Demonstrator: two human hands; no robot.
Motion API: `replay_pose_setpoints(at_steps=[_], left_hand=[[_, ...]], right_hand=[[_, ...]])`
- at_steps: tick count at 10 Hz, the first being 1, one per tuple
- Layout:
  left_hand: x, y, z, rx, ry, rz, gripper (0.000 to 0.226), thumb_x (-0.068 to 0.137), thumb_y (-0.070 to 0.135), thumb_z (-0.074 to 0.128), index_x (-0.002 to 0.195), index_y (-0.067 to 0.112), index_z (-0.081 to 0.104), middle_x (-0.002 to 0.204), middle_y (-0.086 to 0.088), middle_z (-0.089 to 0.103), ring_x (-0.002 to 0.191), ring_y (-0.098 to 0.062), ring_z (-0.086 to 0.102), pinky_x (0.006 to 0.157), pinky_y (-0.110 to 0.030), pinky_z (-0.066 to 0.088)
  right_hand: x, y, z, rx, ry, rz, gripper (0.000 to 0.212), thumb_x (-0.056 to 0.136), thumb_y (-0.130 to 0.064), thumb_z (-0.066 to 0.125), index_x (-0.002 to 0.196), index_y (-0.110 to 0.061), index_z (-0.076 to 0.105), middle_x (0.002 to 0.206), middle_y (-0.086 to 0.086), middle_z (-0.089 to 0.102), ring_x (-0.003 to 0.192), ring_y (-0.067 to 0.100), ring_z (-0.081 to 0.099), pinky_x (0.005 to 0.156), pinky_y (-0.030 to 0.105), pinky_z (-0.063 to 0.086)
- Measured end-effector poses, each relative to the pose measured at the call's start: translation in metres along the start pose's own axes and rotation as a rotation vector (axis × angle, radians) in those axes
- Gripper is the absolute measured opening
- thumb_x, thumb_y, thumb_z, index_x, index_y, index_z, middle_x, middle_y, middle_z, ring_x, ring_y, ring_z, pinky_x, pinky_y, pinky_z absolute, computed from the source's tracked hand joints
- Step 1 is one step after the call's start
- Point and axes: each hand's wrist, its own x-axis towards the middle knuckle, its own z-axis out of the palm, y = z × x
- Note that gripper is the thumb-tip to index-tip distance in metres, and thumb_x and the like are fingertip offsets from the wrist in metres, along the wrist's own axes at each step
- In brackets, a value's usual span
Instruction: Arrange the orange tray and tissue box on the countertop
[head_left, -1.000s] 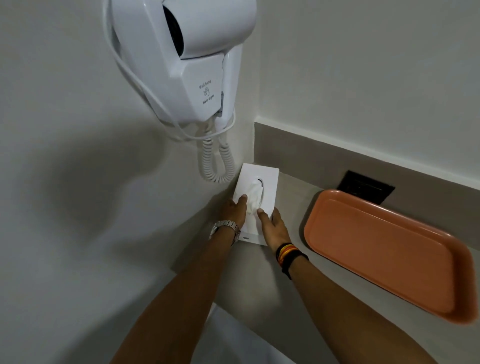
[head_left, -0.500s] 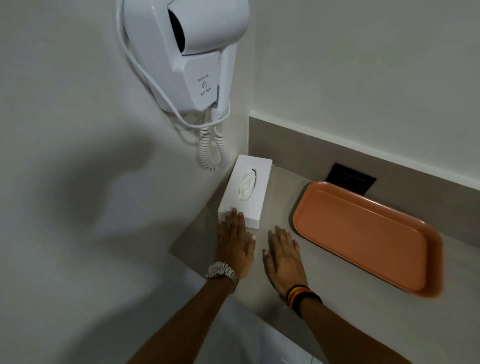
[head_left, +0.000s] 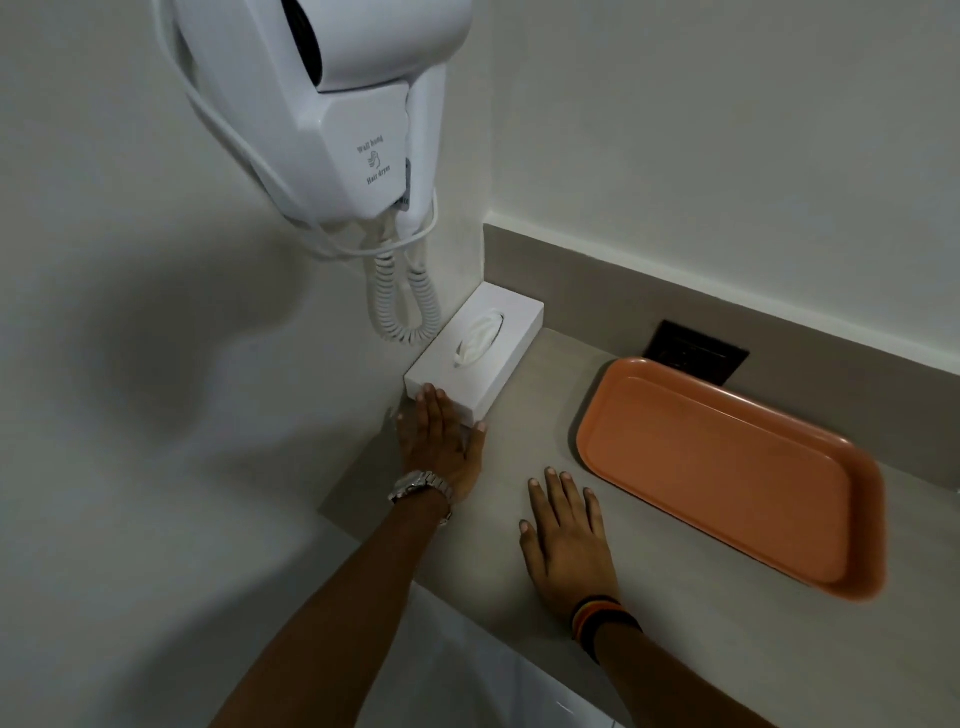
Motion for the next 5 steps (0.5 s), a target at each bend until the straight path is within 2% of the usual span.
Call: replay_pose_setpoints(at_steps=[1,3,5], left_hand=[[0.002,-0.009,0.001,0.038,0.028,0.030,0.084,0.092,0.065,0.004,0.154,0.015,-0.021,0.166,-0.007,-0.021,0.153,-0.021,-0.020,0.120,-0.048,-0.020],[-0.013,-0.001,-0.006,-0.050,0.041,0.048,0.082,0.098,0.062,0.017,0.158,0.015,-0.013,0.167,-0.005,-0.020,0.153,-0.020,-0.020,0.122,-0.046,-0.016],[-0.061,0.024,0.003,-0.072,0.053,0.224,0.081,0.096,0.063,0.015,0.160,0.019,-0.010,0.168,-0.005,-0.018,0.153,-0.021,-0.021,0.122,-0.047,-0.014]], right_hand=[[0.001,0.000,0.000,0.010,-0.006,0.005,0.058,0.103,-0.045,0.027,0.157,-0.025,0.020,0.167,0.002,0.014,0.154,0.019,0.004,0.124,0.048,0.005],[0.000,-0.001,-0.002,0.003,-0.016,-0.010,0.058,0.103,-0.044,0.027,0.157,-0.023,0.022,0.166,0.004,0.016,0.154,0.022,0.008,0.124,0.048,0.003],[-0.003,0.003,-0.009,0.055,-0.084,-0.029,0.061,0.102,-0.044,0.026,0.157,-0.017,0.022,0.166,0.010,0.015,0.154,0.026,0.006,0.123,0.052,-0.002]])
